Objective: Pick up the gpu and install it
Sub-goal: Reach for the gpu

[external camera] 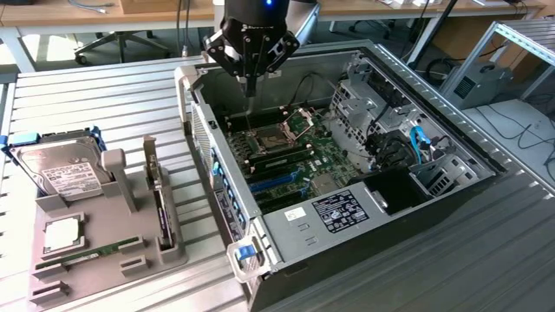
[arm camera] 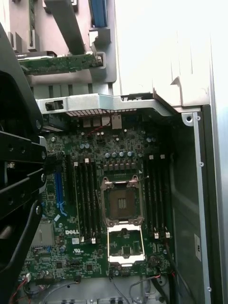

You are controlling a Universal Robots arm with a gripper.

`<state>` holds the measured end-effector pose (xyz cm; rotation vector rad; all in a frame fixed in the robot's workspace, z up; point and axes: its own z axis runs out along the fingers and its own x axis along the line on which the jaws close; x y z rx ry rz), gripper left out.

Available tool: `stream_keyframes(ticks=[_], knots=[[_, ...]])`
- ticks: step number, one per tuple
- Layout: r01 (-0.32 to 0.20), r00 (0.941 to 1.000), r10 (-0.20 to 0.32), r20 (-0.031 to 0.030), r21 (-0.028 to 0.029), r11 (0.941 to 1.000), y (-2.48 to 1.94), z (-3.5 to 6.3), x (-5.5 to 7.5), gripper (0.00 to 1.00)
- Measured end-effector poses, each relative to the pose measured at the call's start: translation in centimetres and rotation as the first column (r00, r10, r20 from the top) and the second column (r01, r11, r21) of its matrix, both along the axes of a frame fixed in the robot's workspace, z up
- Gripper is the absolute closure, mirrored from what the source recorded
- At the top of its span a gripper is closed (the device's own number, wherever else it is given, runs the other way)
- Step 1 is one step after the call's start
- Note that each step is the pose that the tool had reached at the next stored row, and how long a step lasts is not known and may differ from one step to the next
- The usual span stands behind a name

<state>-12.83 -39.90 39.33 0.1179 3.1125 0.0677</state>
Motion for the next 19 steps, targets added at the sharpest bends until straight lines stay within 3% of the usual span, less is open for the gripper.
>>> stream_keyframes(ticks=[19], knots=[[0.0, 1.0, 0.0, 0.0, 0.0, 1.0, 0.0, 0.0, -0.54, 0.89]])
